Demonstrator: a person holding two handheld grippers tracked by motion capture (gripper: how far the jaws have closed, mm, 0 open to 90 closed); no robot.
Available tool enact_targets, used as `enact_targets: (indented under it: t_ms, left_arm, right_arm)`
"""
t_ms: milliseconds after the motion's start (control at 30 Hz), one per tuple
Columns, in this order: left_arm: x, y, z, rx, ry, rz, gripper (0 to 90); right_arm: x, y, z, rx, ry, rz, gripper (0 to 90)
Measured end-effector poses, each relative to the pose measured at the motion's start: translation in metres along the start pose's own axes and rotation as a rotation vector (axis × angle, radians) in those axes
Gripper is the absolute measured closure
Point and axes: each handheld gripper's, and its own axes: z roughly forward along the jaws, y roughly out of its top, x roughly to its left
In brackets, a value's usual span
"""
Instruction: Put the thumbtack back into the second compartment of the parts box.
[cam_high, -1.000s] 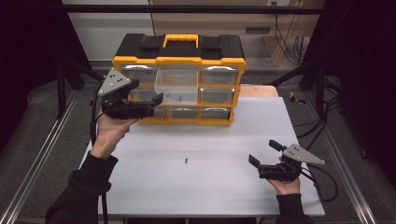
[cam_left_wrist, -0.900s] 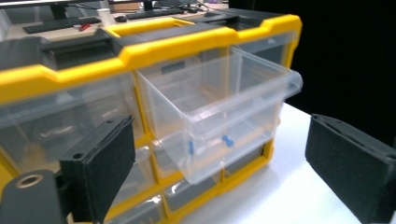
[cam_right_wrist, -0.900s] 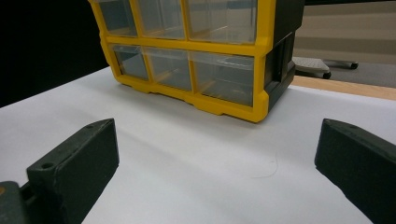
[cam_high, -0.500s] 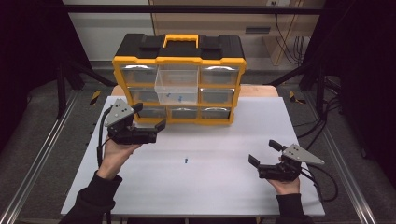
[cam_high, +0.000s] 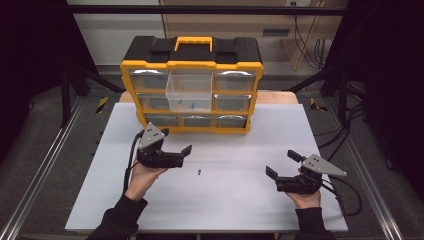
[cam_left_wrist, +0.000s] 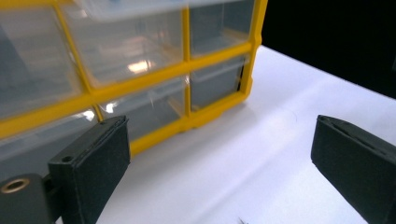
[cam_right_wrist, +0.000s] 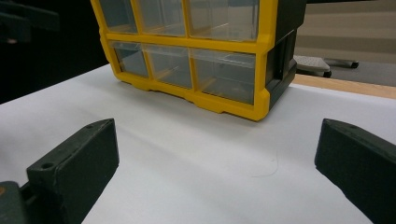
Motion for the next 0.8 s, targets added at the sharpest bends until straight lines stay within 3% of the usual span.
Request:
enact_targets:
  t_ms: [233,300,800]
  left_arm:
    - [-0.006,-0.021,0.019,0.062,-0.018,-0.009,4.7]
    - [-0.007,-0.025,0.024,0.089,-0.012,-0.003,4.4]
    - [-0.016,-0.053,0.055,0.227,-0.017,-0.013,6.9]
  right_arm:
    - [0.000,0.000,0.000,0.001,-0.001,-0.001,0.6]
    - [0.001,0.000,0.001,-0.001,0.005,0.016,0.6]
    - [0.001,-0.001,0.000,0.007,0.000,0.009,0.6]
